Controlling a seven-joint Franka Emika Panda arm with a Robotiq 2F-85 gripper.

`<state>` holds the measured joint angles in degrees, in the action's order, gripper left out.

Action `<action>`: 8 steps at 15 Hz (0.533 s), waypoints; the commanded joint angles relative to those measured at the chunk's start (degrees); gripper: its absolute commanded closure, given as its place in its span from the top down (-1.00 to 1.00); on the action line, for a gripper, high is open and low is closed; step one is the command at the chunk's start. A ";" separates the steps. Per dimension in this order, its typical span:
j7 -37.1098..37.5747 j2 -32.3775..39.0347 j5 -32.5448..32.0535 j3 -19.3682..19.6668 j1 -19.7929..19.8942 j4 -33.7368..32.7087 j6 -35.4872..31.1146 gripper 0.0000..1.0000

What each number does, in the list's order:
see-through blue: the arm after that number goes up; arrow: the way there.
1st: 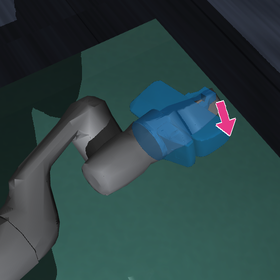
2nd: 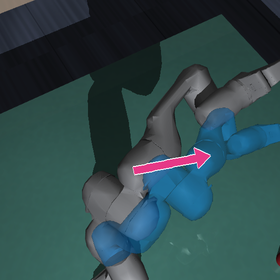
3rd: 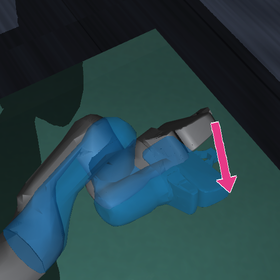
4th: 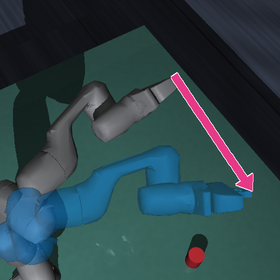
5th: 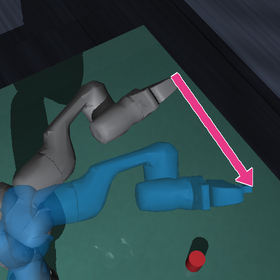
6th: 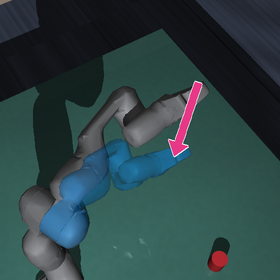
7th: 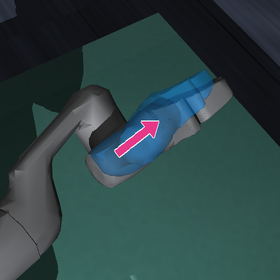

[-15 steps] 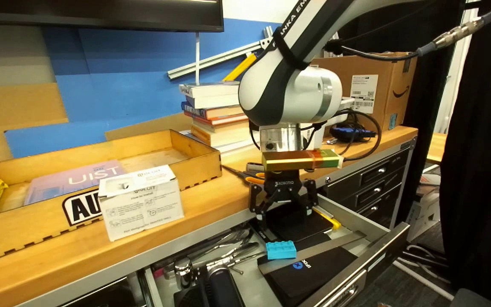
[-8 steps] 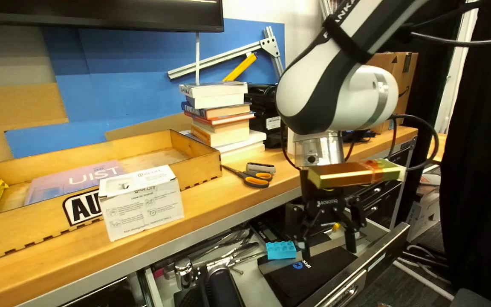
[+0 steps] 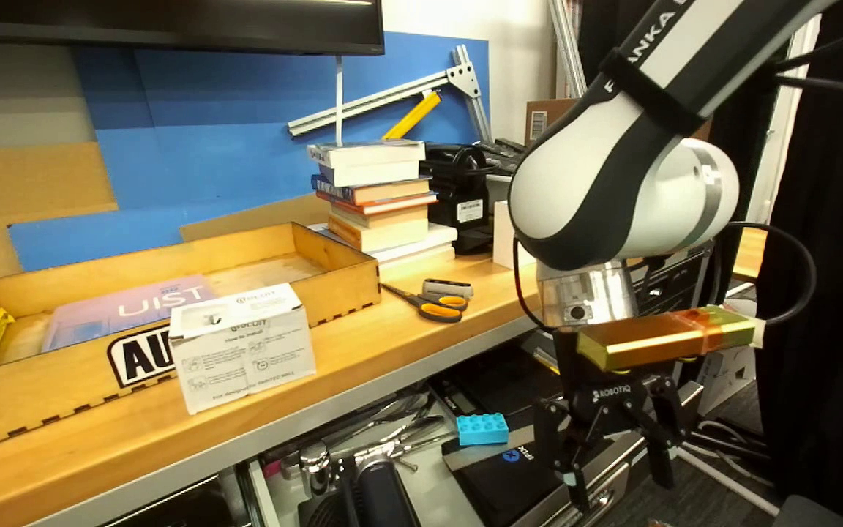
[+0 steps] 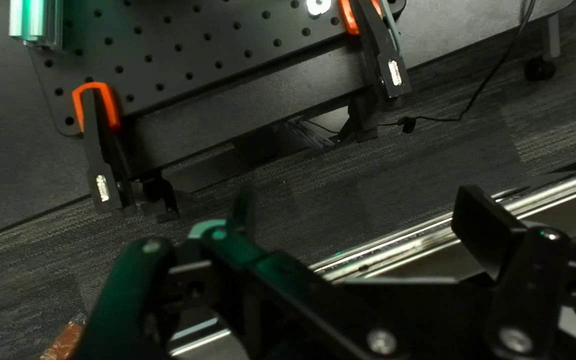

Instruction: Put the blue object in the drawer and close the drawer

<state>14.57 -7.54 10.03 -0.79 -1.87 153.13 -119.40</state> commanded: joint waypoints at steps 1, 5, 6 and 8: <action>-2.85 7.85 2.81 -0.36 -0.15 -4.12 -1.17 1.00; -7.54 12.42 5.14 -0.22 0.37 -5.99 -1.50 1.00; -8.09 13.31 6.56 0.00 0.69 -6.78 -2.56 1.00; -6.86 14.87 7.59 0.32 0.96 -8.79 -3.69 1.00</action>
<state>8.06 3.49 14.93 -0.75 -1.74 148.36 -120.72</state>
